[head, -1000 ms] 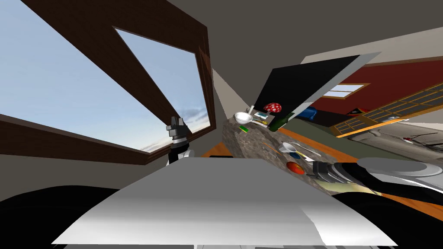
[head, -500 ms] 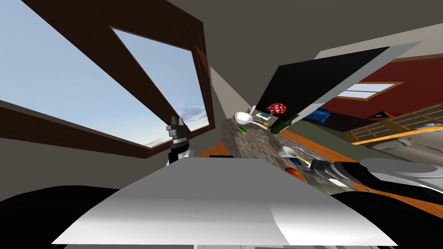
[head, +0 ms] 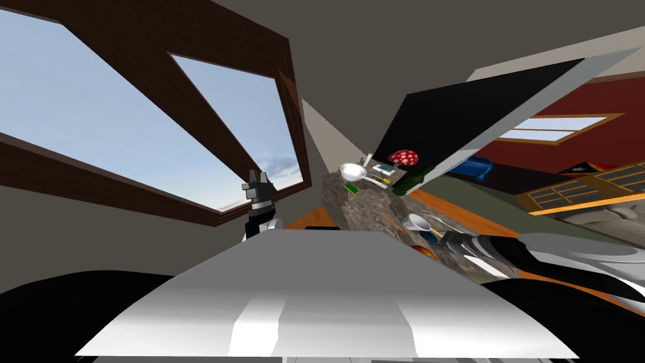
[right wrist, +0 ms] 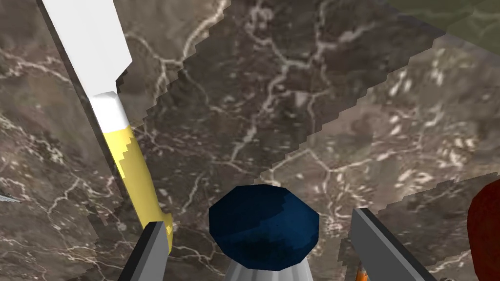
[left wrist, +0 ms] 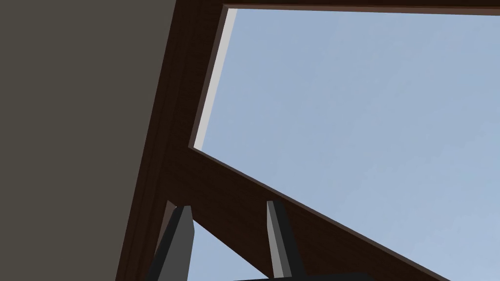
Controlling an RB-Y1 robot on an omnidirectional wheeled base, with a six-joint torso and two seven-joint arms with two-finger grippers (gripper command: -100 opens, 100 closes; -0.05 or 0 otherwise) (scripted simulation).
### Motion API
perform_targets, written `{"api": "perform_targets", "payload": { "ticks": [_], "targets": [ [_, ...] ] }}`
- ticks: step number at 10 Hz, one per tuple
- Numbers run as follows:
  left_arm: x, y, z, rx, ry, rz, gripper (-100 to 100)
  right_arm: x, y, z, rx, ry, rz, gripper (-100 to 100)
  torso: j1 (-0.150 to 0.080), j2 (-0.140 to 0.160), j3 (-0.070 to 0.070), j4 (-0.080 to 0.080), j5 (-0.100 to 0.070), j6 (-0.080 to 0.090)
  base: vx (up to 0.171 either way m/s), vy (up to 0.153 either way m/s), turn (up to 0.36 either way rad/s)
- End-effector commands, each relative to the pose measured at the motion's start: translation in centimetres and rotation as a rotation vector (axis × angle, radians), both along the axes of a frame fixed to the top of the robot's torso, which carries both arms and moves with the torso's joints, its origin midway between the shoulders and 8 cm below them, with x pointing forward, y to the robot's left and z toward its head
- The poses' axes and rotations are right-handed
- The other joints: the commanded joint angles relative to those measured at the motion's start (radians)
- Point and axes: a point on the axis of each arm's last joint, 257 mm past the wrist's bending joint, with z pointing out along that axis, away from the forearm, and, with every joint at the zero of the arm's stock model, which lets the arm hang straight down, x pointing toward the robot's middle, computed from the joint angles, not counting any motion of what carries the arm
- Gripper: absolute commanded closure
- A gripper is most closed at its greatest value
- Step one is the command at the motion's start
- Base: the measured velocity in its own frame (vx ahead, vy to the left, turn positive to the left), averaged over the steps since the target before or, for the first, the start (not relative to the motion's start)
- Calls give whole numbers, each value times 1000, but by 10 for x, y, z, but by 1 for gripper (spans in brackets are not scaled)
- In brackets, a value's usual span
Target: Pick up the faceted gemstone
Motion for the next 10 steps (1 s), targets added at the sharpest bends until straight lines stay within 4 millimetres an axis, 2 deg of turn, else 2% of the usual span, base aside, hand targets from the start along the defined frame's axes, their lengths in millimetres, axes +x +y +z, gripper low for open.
{"api": "perform_targets", "payload": {
  "ticks": [1,2,4,5,6,10],
  "targets": [
    [0,0,0,0,0,0,0,-11,0,-10,0,-1,-13,-100,0,0,0,0,0,0,3,-8,72],
    [0,0,0,0,0,0,0,-11,0,-10,0,-1,-13,-100,0,0,0,0,0,0,-5,-7,25],
    [0,0,0,0,0,0,0,-25,1,-22,1,-2,-29,-100,0,1,0,0,0,0,-10,-11,36],
    [0,0,0,0,0,0,0,-20,1,-19,2,-2,-24,-100,0,1,0,0,0,0,0,0,0],
    [0,0,0,0,0,0,0,-21,1,-20,1,-1,-25,100,0,0,0,0,0,0,0,0,0],
    [0,0,0,0,0,0,0,-20,0,-19,-2,-3,-24,100,0,0,0,0,-1,0,0,0,0]
  ]
}}
